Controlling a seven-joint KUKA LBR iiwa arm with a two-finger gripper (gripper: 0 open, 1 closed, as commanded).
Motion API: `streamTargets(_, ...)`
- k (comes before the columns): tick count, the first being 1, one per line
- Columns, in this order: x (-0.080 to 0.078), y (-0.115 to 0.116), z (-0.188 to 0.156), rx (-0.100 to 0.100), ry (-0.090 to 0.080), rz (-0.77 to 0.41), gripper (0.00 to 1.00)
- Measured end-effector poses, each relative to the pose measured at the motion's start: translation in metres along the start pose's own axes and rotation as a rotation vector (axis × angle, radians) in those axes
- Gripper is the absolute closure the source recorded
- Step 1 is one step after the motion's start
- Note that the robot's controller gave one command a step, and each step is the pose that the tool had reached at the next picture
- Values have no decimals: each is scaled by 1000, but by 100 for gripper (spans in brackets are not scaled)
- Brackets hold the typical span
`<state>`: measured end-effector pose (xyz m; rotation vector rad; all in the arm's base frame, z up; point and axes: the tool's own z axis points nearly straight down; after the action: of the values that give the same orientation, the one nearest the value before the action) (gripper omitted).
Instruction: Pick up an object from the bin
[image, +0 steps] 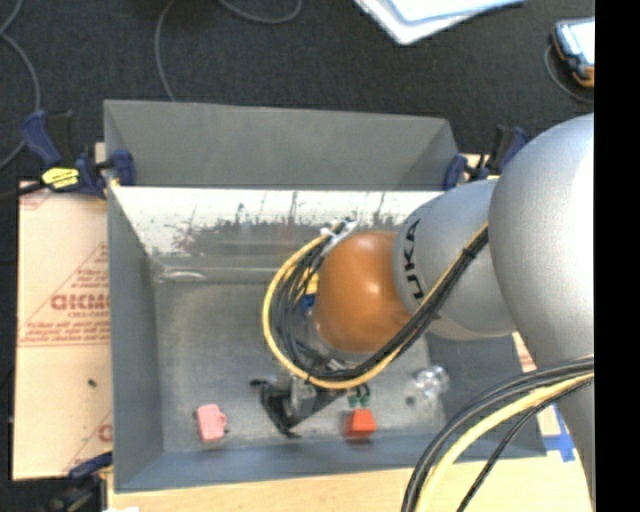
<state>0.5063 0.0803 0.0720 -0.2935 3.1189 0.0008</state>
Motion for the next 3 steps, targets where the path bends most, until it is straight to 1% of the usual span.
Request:
streamTargets(1, 1, 0, -9, 0, 4, 3, 100)
streamTargets(3, -1, 0, -31, 0, -3, 3, 100)
